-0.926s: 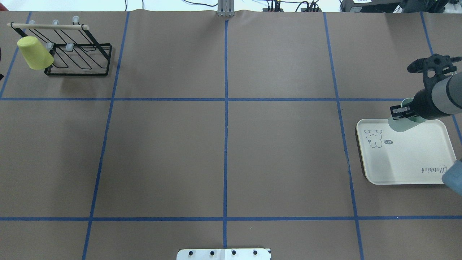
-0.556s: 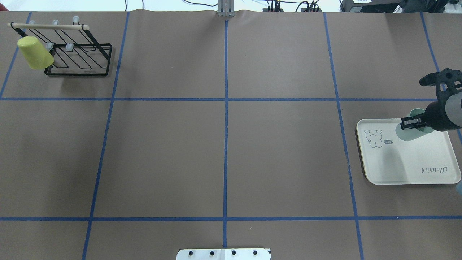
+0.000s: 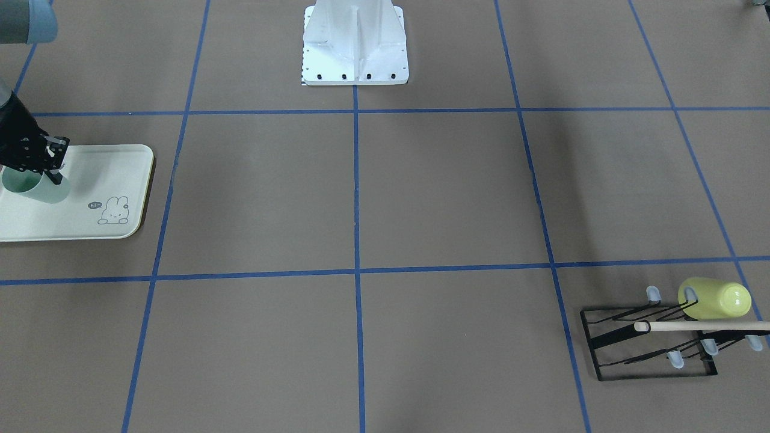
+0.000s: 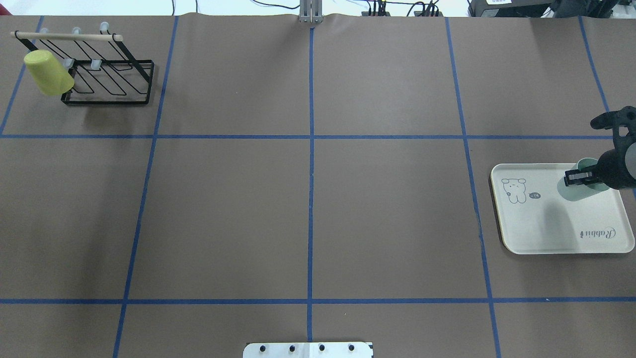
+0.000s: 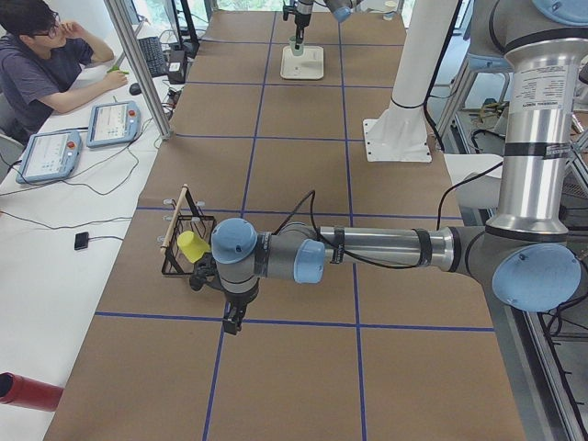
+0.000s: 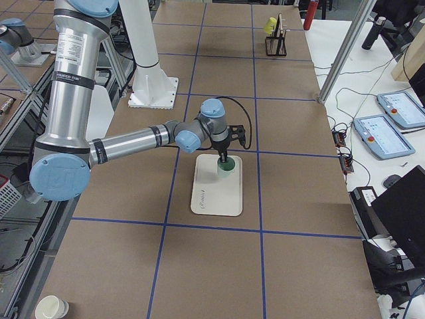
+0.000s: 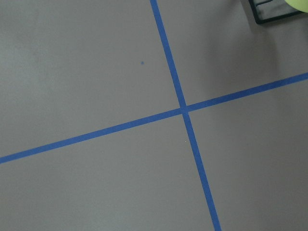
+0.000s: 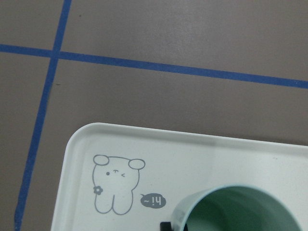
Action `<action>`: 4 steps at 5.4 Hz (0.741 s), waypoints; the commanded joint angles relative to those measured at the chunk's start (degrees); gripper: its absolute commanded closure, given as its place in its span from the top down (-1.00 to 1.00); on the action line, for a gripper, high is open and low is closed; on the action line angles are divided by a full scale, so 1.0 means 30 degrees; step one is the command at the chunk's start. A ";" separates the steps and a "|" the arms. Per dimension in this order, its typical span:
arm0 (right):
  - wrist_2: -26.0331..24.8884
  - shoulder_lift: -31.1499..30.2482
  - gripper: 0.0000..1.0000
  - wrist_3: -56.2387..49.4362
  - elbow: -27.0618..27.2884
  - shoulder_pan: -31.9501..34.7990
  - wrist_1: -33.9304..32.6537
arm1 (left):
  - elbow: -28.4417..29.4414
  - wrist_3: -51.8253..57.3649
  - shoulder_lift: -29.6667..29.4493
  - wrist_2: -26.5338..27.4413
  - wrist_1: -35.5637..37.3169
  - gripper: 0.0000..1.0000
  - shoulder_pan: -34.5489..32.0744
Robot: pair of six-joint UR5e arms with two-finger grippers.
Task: Left arm grabs green cup and hands to right arm on tray
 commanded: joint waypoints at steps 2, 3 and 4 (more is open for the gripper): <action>-0.1162 -0.0109 -1.00 0.2313 -0.0981 -0.0722 0.1559 | -0.0245 0.0013 0.0050 -0.0141 -0.0012 1.00 -0.0028; -0.1772 -0.0198 -1.00 0.3397 -0.1130 -0.1366 0.2327 | -0.0362 0.0013 0.0050 -0.0170 -0.0012 1.00 -0.0028; -0.2127 -0.0170 -0.31 0.3582 -0.1160 -0.1720 0.2335 | -0.0363 0.0013 0.0050 -0.0171 -0.0012 1.00 -0.0028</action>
